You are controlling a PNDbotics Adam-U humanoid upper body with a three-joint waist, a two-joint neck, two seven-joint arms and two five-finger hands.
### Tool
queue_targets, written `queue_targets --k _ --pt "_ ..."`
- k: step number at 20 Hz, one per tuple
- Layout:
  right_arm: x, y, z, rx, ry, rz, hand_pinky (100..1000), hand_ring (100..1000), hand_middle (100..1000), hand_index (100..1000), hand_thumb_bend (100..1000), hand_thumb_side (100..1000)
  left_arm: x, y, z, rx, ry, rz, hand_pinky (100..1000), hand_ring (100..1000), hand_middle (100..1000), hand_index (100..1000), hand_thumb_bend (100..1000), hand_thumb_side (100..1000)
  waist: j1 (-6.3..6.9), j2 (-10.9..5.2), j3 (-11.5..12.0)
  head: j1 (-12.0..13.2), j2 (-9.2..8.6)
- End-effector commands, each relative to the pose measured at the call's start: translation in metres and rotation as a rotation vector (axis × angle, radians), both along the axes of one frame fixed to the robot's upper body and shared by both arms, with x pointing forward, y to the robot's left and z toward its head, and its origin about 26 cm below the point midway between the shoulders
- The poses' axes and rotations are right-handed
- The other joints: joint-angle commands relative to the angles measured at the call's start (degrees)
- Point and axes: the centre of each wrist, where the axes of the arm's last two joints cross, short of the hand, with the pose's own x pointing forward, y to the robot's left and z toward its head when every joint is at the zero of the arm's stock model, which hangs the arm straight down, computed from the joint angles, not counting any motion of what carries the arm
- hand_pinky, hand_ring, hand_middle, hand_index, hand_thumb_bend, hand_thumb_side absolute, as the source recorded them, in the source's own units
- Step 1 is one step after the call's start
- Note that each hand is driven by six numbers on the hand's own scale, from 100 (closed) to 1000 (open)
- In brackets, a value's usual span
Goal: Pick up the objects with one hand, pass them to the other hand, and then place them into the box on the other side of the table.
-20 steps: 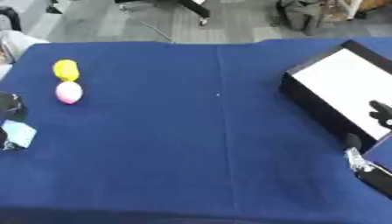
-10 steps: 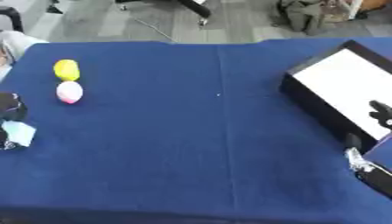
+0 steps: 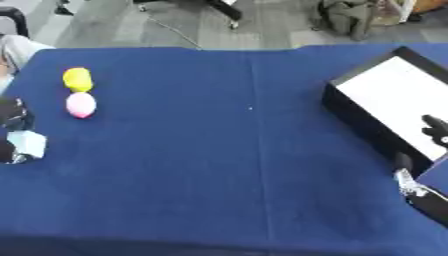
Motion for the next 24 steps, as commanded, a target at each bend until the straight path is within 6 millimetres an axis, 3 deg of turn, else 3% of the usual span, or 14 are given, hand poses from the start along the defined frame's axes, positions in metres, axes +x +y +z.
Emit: queue_targets --k 1,8,13,20,24 --pt "0.001 -0.002 0.007 -0.010 -0.022 0.007 873 880 931 998 100 569 -0.001 0.005 0.042 0.001 -0.130 -0.018 770 507 348 449 366 208 -0.04 -0.71 0.2 0.0 -0.14" --pt "0.002 -0.001 0.010 -0.013 -0.032 0.013 873 880 931 998 100 562 -0.003 -0.013 0.078 -0.135 -0.318 -0.088 763 497 349 434 258 172 -0.12 -0.81 0.4 -0.4 -0.14" --pt "0.004 0.001 0.013 -0.016 -0.041 0.023 873 880 931 998 100 555 -0.007 -0.030 0.095 -0.301 -0.439 -0.156 754 481 347 410 100 162 -0.19 -0.90 0.5 -0.6 -0.14" --pt "0.007 0.006 0.023 -0.046 -0.077 0.068 872 879 929 996 100 508 -0.009 -0.062 0.094 -0.633 -0.546 -0.282 745 465 345 391 100 198 -0.41 -1.08 0.7 -0.7 -0.14" --pt "0.008 0.014 0.042 -0.116 -0.152 0.146 870 878 926 992 100 431 -0.006 -0.085 0.088 -0.811 -0.563 -0.343 740 458 344 384 100 242 -0.70 -1.22 0.8 -0.8 -0.14"
